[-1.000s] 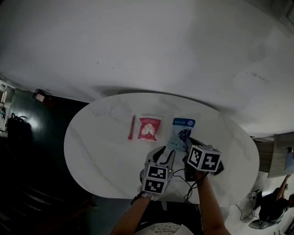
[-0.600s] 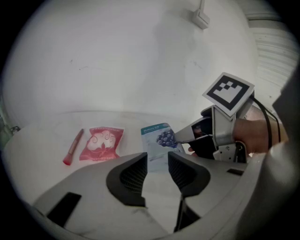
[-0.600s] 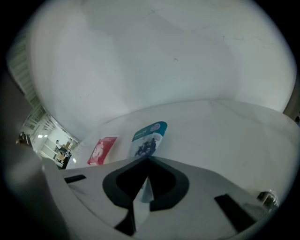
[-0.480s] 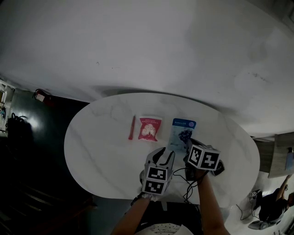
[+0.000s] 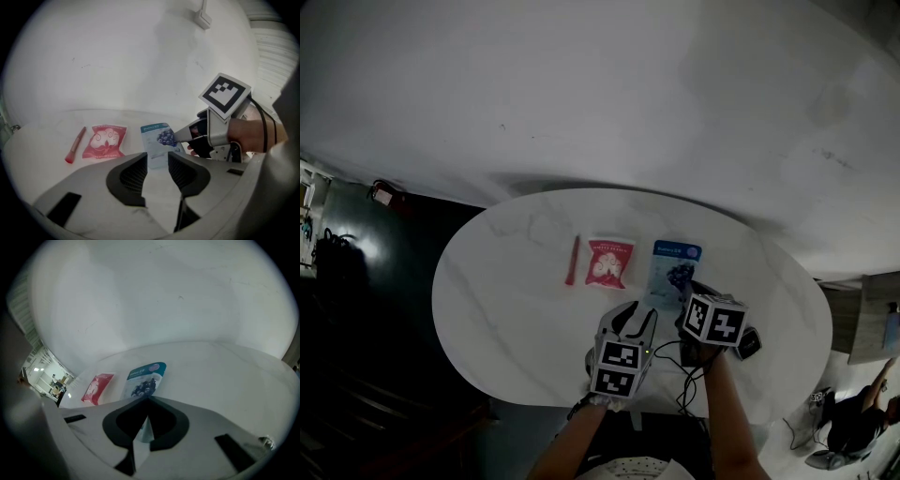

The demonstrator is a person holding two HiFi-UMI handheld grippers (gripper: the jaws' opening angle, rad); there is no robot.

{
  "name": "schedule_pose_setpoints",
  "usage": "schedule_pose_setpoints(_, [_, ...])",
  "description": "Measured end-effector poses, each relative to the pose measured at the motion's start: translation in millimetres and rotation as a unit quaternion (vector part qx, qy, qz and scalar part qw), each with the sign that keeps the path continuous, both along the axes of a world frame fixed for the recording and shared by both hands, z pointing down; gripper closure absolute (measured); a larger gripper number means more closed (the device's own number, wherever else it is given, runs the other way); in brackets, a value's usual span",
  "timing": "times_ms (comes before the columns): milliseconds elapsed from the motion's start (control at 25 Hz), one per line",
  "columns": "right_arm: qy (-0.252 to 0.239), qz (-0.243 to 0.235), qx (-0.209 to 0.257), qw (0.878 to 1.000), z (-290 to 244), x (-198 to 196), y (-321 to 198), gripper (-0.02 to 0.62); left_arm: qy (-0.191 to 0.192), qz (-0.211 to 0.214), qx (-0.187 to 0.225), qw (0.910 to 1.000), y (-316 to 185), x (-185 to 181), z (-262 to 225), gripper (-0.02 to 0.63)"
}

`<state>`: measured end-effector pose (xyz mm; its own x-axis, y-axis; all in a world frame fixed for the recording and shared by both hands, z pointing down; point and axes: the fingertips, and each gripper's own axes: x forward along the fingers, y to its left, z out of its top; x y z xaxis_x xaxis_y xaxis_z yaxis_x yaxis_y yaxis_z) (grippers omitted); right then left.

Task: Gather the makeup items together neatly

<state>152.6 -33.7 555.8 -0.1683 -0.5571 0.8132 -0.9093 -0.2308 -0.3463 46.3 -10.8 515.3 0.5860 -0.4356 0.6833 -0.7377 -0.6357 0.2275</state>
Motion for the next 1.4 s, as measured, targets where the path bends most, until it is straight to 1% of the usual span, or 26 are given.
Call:
schedule_pose_setpoints(360, [0.029, 0.000, -0.018, 0.999, 4.9, 4.7, 1.2, 0.554, -0.002, -0.002, -0.005, 1.0000, 1.2, -6.8, 3.8, 0.430])
schedule_pose_setpoints(800, [0.033, 0.011, -0.030, 0.999, 10.6, 7.4, 5.1, 0.522, 0.000, -0.009, -0.008, 0.9999, 2.1, -11.6, 5.2, 0.430])
schedule_pose_setpoints(960, [0.033, 0.019, -0.021, 0.999, 7.9, 9.1, 3.8, 0.516, -0.001, -0.012, -0.012, 0.9998, 3.6, -14.7, 7.8, 0.430])
schedule_pose_setpoints(1040, [0.033, 0.024, -0.015, 0.999, 6.1, 10.0, 2.7, 0.503, -0.002, -0.014, -0.012, 0.9998, 3.4, -15.7, 7.8, 0.430])
schedule_pose_setpoints(1400, [0.043, 0.045, -0.004, 0.998, -2.8, 18.9, 7.8, 0.482, 0.003, -0.014, -0.008, 0.9999, 3.0, -14.0, 4.9, 0.430])
